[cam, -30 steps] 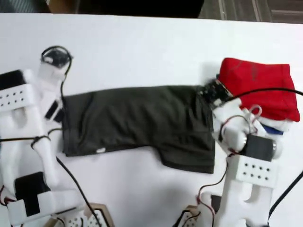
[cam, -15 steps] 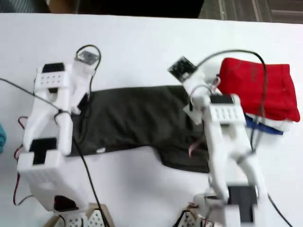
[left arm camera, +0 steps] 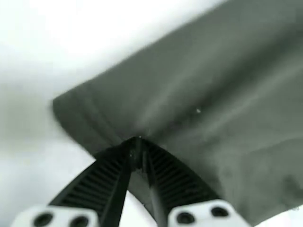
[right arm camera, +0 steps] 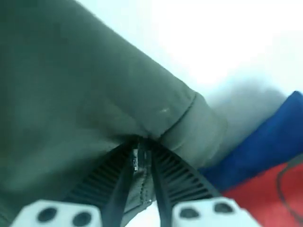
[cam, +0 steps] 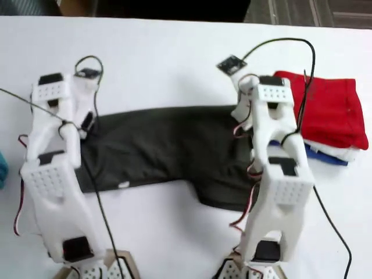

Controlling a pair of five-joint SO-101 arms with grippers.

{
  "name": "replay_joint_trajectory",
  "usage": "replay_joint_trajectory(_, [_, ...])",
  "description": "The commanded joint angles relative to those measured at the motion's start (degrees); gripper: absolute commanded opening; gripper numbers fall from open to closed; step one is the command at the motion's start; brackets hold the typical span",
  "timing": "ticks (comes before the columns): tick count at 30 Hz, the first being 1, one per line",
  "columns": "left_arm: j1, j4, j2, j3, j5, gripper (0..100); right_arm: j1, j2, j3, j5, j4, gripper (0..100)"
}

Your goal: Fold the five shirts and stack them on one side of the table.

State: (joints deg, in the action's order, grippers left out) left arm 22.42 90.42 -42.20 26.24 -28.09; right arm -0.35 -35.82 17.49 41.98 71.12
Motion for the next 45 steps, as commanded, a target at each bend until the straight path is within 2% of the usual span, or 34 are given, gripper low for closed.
replay_joint_trajectory(1, [2.29, 4.66, -5.45, 13.93, 0.44, 3, 0.92, -2.42, 7.56, -0.70, 2.42, 2.1])
replay_joint_trajectory(5, [1.85, 8.62, -14.77, 29.05, 0.53, 3, 0.40, -3.91, 12.04, -0.70, 3.56, 2.1])
replay_joint_trajectory(11, [0.35, 9.41, -26.46, 46.81, 0.53, 3, -0.40, -4.00, 14.59, -0.70, 3.91, 2.1])
replay_joint_trajectory(16, [0.35, 11.96, -28.40, 51.74, 0.53, 3, -0.40, -2.42, 14.59, -0.70, 5.93, 2.1])
replay_joint_trajectory(20, [1.23, 12.13, -23.56, 49.10, 0.26, 3, -0.75, 1.01, 14.42, -0.79, 9.36, 2.1])
replay_joint_trajectory(25, [0.44, 12.13, -9.76, 34.33, -1.58, 3, -1.89, 6.73, 14.07, -1.23, 12.70, 2.1])
replay_joint_trajectory(32, [-0.18, 10.29, 15.65, 1.19, -6.95, 3, -4.09, 15.69, 9.14, -4.66, 18.15, 2.1])
replay_joint_trajectory(35, [0.62, 2.29, 24.26, -15.08, -7.74, 3, -5.58, 22.55, -2.55, -4.48, 14.73, 2.1])
replay_joint_trajectory(39, [0.70, -11.08, 30.51, -35.21, -7.74, 3, -6.81, 35.12, -23.74, -4.31, 5.23, 2.1])
replay_joint_trajectory(43, [1.23, -21.63, 30.77, -47.25, -7.74, 3, -7.08, 45.67, -42.20, -4.22, -1.10, 2.1])
replay_joint_trajectory(45, [2.11, -24.00, 30.77, -49.80, -7.74, 3, -6.90, 49.10, -48.62, -4.13, -2.51, 2.1])
